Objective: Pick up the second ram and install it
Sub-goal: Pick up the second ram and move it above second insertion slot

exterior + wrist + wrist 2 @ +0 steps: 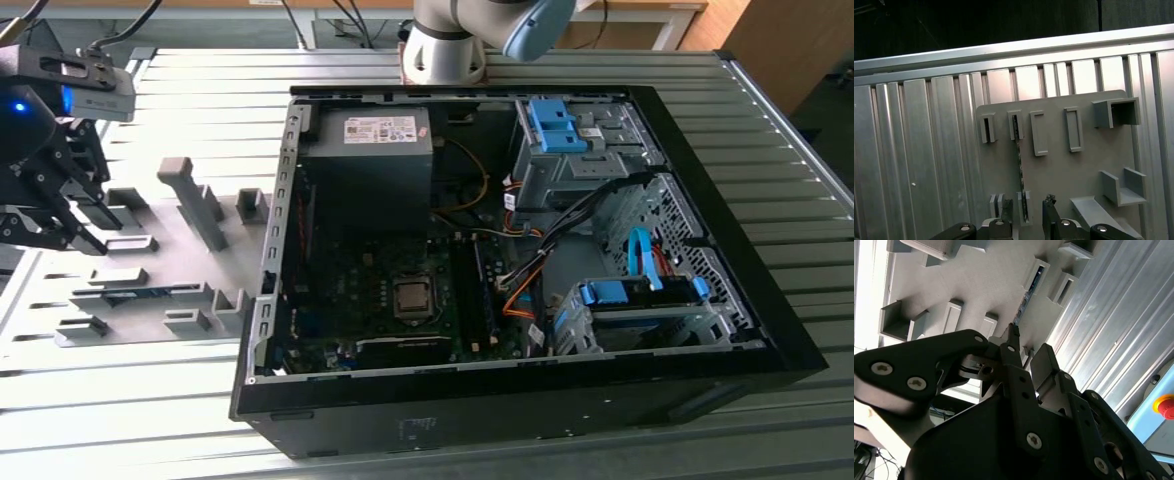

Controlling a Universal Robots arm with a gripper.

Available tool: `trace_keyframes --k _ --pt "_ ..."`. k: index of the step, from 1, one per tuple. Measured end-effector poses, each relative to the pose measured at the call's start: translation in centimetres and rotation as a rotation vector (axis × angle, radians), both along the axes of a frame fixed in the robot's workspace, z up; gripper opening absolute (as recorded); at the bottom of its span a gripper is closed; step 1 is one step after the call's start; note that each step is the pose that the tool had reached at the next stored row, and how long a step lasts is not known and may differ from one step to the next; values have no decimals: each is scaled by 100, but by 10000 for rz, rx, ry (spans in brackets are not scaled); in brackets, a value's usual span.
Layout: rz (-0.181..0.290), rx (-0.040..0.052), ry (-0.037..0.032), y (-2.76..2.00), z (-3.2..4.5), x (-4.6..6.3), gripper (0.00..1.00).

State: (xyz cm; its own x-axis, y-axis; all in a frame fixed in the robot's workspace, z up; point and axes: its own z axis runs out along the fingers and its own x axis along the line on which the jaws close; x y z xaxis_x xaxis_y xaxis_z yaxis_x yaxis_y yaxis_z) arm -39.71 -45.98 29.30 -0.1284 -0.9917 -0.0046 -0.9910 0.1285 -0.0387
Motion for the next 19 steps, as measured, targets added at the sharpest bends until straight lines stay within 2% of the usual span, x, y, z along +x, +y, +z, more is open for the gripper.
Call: trace_keyframes --k 5,15,19 --pt "39 -2 4 -7 -30 -13 37" --pt "154 -1 21 -38 -204 -18 37" --pt "154 -3 23 -38 -208 -18 37"
